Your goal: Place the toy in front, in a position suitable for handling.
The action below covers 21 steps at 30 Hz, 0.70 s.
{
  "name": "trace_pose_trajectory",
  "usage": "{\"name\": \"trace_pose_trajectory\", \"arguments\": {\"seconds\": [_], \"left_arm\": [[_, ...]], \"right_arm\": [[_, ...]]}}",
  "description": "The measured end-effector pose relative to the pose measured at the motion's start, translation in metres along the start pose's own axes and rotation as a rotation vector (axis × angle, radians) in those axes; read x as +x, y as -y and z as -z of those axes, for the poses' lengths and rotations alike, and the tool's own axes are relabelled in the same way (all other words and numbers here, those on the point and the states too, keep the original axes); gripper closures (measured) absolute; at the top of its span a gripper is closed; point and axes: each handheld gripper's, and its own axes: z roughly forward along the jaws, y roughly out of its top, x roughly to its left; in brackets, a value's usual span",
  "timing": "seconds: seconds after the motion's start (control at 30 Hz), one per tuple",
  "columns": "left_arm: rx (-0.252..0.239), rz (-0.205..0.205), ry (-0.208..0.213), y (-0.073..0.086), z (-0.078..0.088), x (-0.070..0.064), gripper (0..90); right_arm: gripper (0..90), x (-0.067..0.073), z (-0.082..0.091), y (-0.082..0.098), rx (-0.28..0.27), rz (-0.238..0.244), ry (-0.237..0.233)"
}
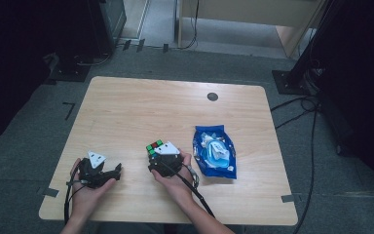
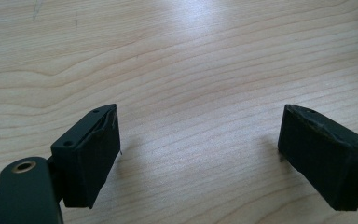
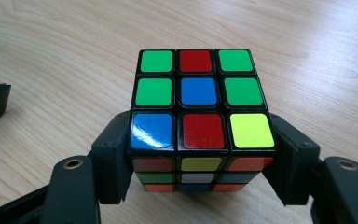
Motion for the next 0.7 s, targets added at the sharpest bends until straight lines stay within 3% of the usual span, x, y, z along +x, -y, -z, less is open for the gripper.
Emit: {"name": "trace_pose_trajectory", "arguments": {"seconds": [0.07,0.1,0.13,0.23,0.4,0.43,0.47,0.5,0.53,0.57,0.63,0.7], "left_arm": [[-0.001,-0.002,0.001,0.0,0.0,0.0,13.0],[-0.005,-0.005,0.004,0.0,0.0,0.0,13.0],[-0.006,-0.006,0.005,0.0,0.0,0.0,13.0],[-0.009,-0.008,0.006,0.0,0.0,-0.001,13.0],[-0.016,-0.014,0.015,0.0,0.002,-0.002,13.0],[-0.02,-0.011,0.025,0.0,0.002,-0.002,13.0],[-0.025,-0.005,0.042,-0.001,0.003,-0.003,13.0],[-0.033,0.001,0.092,-0.004,0.004,-0.006,12.9],[-0.033,0.001,0.092,-0.004,0.004,-0.006,12.9],[-0.044,-0.017,0.127,-0.007,0.003,-0.013,12.9],[-0.054,-0.032,0.162,-0.011,0.001,-0.022,12.9],[-0.057,-0.04,0.186,-0.013,0.0,-0.027,12.9]], "right_arm": [[34.2,0.0,0.0,0.0,-0.002,-0.001,-0.002],[20.5,0.0,0.001,0.0,-0.005,0.003,-0.022],[15.2,0.001,0.003,-0.002,0.0,0.009,-0.032],[15.1,-0.002,0.021,-0.005,-0.019,0.026,-0.054],[15.5,-0.026,0.066,-0.007,-0.064,0.006,-0.03],[15.5,-0.026,0.066,-0.007,-0.064,0.006,-0.03],[16.2,-0.042,0.085,-0.005,-0.085,0.001,-0.014],[16.5,-0.051,0.095,-0.004,-0.091,0.001,-0.001],[16.5,-0.051,0.095,-0.004,-0.091,0.001,-0.001],[18.2,-0.069,0.112,0.001,-0.105,-0.013,0.028],[18.5,-0.09,0.128,0.009,-0.107,-0.045,0.051],[19.5,-0.097,0.132,0.012,-0.108,-0.057,0.054]]}}
